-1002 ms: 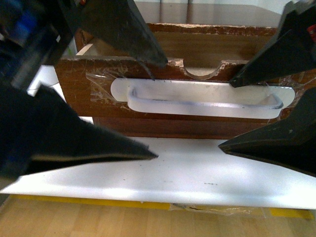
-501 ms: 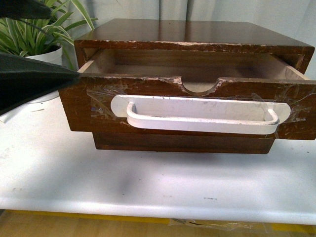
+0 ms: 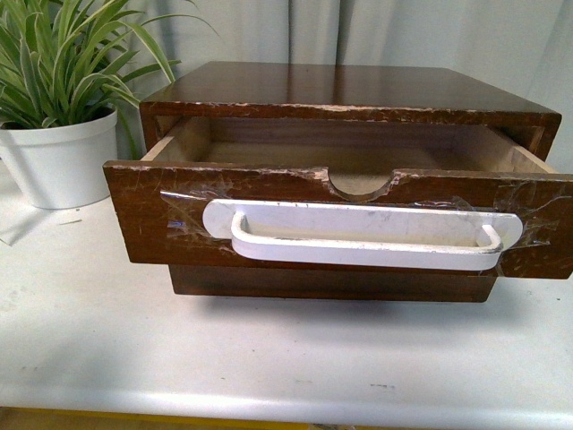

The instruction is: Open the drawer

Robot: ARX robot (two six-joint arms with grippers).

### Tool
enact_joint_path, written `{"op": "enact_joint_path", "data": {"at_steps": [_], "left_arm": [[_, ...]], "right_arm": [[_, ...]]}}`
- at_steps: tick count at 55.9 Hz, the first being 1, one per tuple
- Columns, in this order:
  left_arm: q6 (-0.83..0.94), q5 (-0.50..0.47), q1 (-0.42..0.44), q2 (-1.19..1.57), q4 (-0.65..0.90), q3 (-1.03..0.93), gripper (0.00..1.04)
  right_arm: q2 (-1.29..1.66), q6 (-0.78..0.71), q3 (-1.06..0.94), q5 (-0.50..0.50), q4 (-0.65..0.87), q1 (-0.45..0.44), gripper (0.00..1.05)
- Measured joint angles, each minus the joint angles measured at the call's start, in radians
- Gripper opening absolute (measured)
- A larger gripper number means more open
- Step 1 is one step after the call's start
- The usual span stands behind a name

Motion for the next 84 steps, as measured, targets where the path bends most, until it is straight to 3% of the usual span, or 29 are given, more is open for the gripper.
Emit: {"op": "enact_joint_path", "data": {"at_steps": [8,20,26,31,48,51,55,84], "left_arm": [[-0.097,-0.01,0.065,-0.071,-0.006,-0.055,0.99],[-0.141,-0.018,0.069,-0.079,0.005,-0.061,0.98],[-0.208,-0.127,0.014,-0.123,0.189,-0.142,0.75],[-0.224,-0.171,-0.035,-0.18,0.172,-0.161,0.57],[-0.232,-0.288,-0.15,-0.311,0.076,-0.198,0.05],[-0.239,-0.368,-0.211,-0.33,0.078,-0.211,0.04],[-0.241,-0.369,-0.246,-0.352,0.073,-0.225,0.04],[-0.243,-0.378,-0.248,-0.497,-0.066,-0.224,0.04]], "right_arm": [[-0.083,0.052,-0.054,0.029,-0.019,-0.056,0.96],[-0.094,0.085,-0.063,-0.004,-0.008,-0.072,0.93],[-0.132,0.127,-0.105,-0.113,0.016,-0.103,0.7],[-0.225,0.136,-0.131,-0.119,-0.07,-0.106,0.52],[-0.284,0.14,-0.177,-0.118,-0.069,-0.106,0.01],[-0.291,0.142,-0.182,-0.118,-0.068,-0.106,0.01],[-0.299,0.142,-0.191,-0.118,-0.066,-0.106,0.01],[-0.35,0.143,-0.246,-0.118,-0.058,-0.106,0.01]]}}
